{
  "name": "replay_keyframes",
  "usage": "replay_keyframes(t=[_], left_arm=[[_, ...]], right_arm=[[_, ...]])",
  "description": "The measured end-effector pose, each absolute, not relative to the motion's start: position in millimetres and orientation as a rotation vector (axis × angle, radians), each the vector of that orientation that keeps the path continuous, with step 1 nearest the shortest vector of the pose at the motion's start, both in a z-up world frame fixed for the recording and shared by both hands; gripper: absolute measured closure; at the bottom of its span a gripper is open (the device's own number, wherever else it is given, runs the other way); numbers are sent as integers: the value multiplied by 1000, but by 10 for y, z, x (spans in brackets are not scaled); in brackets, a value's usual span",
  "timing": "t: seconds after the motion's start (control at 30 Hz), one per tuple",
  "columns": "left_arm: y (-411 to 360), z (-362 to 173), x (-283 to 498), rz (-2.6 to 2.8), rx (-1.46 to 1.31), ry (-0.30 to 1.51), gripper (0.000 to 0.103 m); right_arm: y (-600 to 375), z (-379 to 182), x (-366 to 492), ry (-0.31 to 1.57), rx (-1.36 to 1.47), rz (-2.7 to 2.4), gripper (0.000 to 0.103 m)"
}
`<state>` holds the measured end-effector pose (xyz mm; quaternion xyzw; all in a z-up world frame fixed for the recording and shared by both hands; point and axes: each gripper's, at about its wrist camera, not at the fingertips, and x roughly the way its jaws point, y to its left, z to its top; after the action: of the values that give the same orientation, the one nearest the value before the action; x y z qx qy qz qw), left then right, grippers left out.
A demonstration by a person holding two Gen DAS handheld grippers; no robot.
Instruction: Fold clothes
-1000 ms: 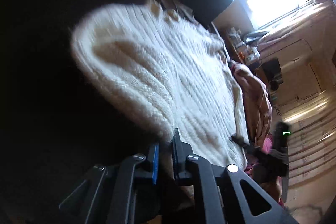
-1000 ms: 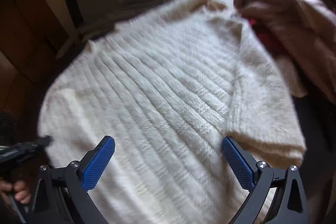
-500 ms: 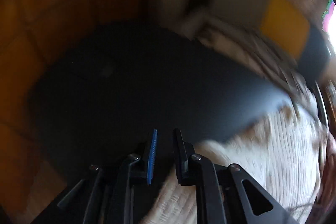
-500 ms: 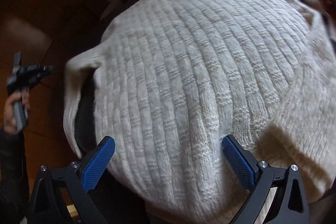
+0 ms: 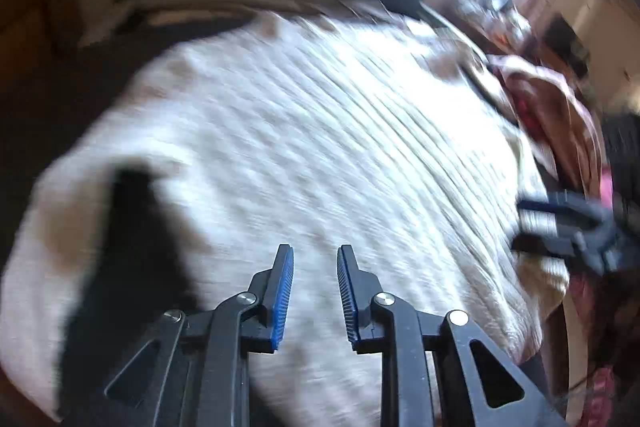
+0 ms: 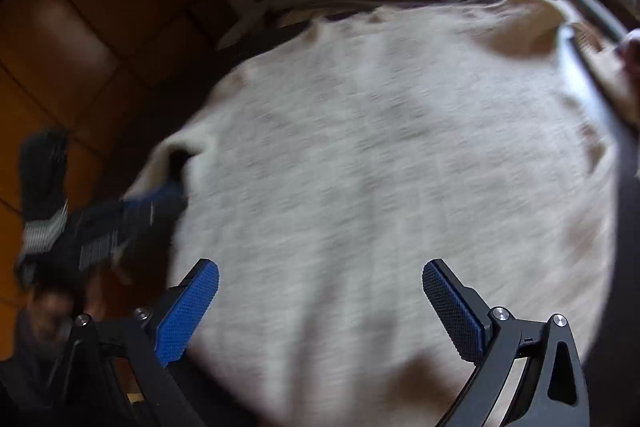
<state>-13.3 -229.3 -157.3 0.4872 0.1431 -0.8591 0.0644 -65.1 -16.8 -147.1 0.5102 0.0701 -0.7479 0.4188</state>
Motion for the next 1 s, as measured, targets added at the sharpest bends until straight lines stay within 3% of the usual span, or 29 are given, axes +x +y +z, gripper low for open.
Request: replay_keyframes(t=[0.17, 0.27, 0.4, 0.53, 0.67, 0.77, 1.0], left_arm=[[-2209, -1744, -291, -2578, 1488, 380, 77], [-2392, -1756, -252, -2587, 1502, 524, 77], [-2505, -1765, -179, -2554, 1516, 636, 79], [-2780, -1471, 128, -2599, 1360, 585, 79], [-3051, -1160, 42, -2587, 1208, 525, 78], [-3297, -1174, -212, -2486, 1198, 479, 77], [-3924, -1698, -612, -2229, 1319, 442, 76]], right_arm=[[75, -1762, -1038, 350, 1492, -1920, 0], [480, -1777, -1002, 379, 1527, -2003, 0], [920, -1734, -800, 363, 1525, -2090, 0], [1109, -1493, -615, 322, 1420, -2156, 0], [734, -1103, -801, 309, 1226, -2161, 0], [261, -1061, -1071, 410, 1146, -2134, 0], [-342, -1849, -1935, 566, 1325, -2104, 0]])
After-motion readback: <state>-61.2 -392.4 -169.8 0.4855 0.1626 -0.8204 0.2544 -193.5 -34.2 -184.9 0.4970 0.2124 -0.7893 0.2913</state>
